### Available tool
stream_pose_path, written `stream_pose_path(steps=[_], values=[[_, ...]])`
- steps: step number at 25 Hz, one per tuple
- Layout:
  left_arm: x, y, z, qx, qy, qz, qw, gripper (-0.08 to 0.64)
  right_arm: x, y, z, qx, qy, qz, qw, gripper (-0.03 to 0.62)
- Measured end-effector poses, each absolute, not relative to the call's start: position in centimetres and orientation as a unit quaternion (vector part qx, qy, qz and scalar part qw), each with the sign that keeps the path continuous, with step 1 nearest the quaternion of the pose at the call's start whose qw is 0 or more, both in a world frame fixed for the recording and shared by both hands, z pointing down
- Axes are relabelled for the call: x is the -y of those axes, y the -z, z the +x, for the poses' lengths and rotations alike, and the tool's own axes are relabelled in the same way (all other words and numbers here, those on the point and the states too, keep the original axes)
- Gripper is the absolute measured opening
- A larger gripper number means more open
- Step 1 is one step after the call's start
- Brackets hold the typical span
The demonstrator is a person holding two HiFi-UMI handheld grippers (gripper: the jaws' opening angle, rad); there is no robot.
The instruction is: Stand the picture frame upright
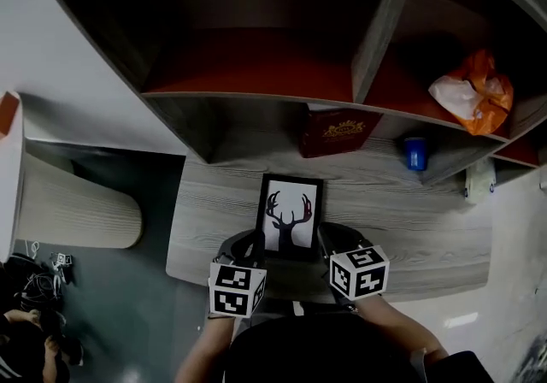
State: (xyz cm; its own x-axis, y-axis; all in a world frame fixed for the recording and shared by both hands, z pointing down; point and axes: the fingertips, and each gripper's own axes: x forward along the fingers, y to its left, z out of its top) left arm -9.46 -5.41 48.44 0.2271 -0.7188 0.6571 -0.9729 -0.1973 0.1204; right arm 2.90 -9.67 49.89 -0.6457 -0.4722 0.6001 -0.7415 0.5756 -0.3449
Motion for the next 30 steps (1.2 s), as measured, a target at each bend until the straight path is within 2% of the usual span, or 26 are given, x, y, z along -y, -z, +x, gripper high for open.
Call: stream_pose_path(steps=[7, 21, 26, 30], values=[[7.2, -50.6, -11.1, 0.548, -0.252, 0.743, 0.289, 0.02, 10.4, -51.6, 2.4, 0.83, -0.306, 0.397, 0.244, 0.049], [9.3, -53.6, -10.9, 0.49, -0.275, 0.763, 0.318, 0.126, 11.5, -53.9, 2.4, 0.782, -0.322, 0.464, 0.264, 0.13], [9.5, -54.2, -10.8, 0.481, -0.274, 0.766, 0.327, 0.138, 11.7, -54.3, 2.2, 0.776, -0.316, 0.472, 0.275, 0.163], [9.4, -54.1, -10.7, 0.472, -0.267, 0.769, 0.338, 0.138, 11.7, -54.2, 2.1, 0.774, -0.314, 0.476, 0.275, 0.165]])
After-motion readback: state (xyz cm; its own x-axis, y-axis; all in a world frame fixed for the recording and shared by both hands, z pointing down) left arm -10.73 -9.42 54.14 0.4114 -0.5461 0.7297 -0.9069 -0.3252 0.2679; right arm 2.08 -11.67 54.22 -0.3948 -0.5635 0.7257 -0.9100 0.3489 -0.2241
